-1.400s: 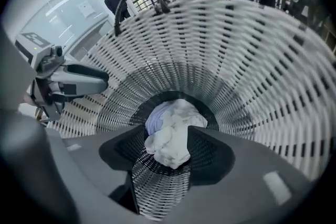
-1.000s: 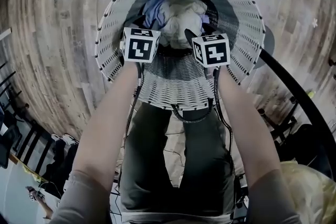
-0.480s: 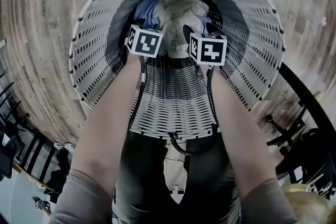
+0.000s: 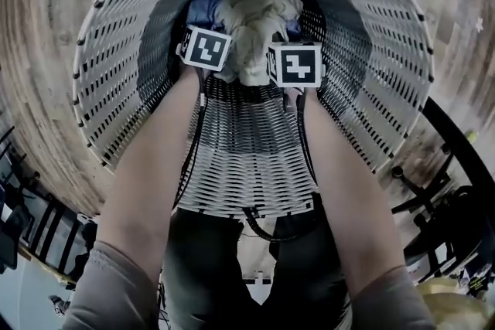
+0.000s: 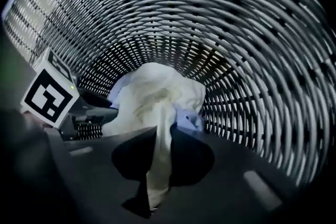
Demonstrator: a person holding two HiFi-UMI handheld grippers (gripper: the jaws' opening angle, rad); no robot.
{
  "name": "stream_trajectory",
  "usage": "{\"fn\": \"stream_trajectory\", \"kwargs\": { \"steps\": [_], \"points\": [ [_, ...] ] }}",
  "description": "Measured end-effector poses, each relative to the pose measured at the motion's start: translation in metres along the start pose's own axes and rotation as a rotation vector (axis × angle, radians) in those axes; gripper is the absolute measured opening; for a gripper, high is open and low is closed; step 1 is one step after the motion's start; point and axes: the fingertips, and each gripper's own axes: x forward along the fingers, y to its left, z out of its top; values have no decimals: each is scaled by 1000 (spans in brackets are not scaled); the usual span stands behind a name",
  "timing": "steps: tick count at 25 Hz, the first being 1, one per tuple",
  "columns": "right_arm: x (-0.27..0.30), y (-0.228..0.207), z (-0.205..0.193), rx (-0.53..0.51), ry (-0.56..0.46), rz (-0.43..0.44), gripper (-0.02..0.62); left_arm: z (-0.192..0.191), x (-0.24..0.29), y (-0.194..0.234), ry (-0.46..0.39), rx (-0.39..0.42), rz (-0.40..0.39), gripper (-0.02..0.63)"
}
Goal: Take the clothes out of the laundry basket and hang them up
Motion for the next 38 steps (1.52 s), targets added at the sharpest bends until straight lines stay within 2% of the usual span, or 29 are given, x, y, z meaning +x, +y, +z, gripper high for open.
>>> {"fn": "stream_trajectory", "kwargs": {
  "steps": [1, 5, 9, 11, 17, 22, 24, 28, 35, 38],
  "points": [
    [-4, -1, 1, 38, -7, 9, 65, -2, -4, 0, 6, -5, 0, 46],
    [-35, -8, 5, 169, -58, 21, 55, 4, -34, -9, -26, -27, -6, 28],
    [-78, -3, 14, 154, -97, 19, 54, 10, -81, -17, -43, -57, 19, 25],
    [-104, -2, 23, 154, -121, 14, 52, 28, -105, -23, -98, -83, 8, 25],
    [-193, 13, 59, 161, -209, 8, 52, 78, -200, -28, -216, 3, 48, 23],
    [-285, 33, 76, 173, -269, 16, 52, 100, -296, -47, -320, -36, 1, 23],
    [-323, 40, 85, 182, -306, 18, 51, 114, -339, -55, -371, 3, -5, 23],
    [-398, 59, 97, 170, -371, 40, 52, 132, -420, -70, -457, 165, 48, 23],
    [-533, 93, 99, 174, -462, 117, 51, 146, -555, -99, -587, 268, 103, 23],
    [-593, 107, 104, 123, -515, 114, 51, 151, -610, -112, -640, 285, 108, 23]
  ]
}}
